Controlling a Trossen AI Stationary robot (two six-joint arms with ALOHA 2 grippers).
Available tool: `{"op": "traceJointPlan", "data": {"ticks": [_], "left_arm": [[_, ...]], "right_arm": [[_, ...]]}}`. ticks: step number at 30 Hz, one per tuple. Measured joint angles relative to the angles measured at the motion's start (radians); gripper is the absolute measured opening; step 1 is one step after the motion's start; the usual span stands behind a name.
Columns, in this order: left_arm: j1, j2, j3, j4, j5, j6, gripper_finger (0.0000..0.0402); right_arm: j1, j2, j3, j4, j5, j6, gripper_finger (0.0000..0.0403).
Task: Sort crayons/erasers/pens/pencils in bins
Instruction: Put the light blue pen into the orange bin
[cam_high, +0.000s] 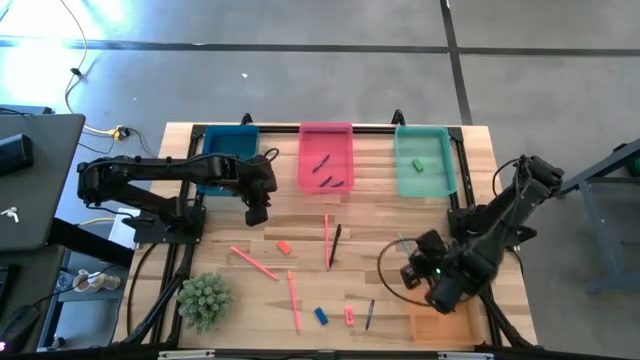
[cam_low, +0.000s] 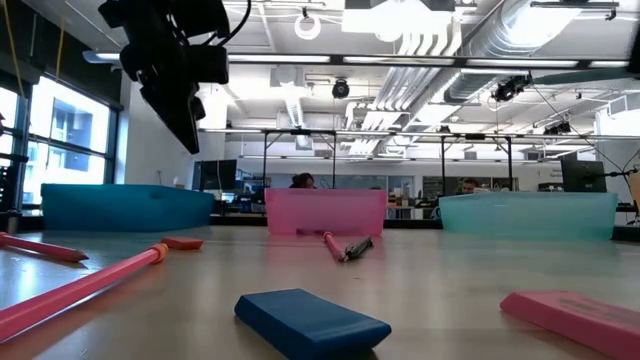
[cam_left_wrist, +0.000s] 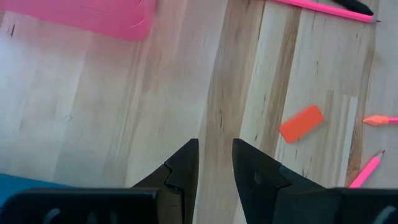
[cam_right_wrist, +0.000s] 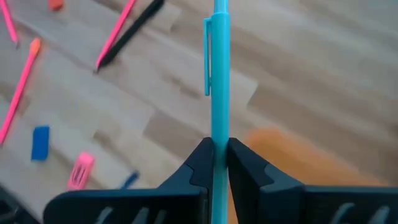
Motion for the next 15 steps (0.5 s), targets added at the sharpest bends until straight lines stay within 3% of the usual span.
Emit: {"op": "traceJointPlan", "data": {"ticks": [8, 15], "left_arm": [[0.000, 0.000, 0.000, 0.000, -0.002, -0.035, 0.0088], [0.000, 0.000, 0.000, 0.000, -0.002, -0.143, 0.0117]], "right_arm": [[0.199, 0.095, 0.000, 0.036, -0.123, 0.208, 0.0018], [0.282, 0.186, 0.000, 0.071, -0.250, 0.252, 0.0018]]}}
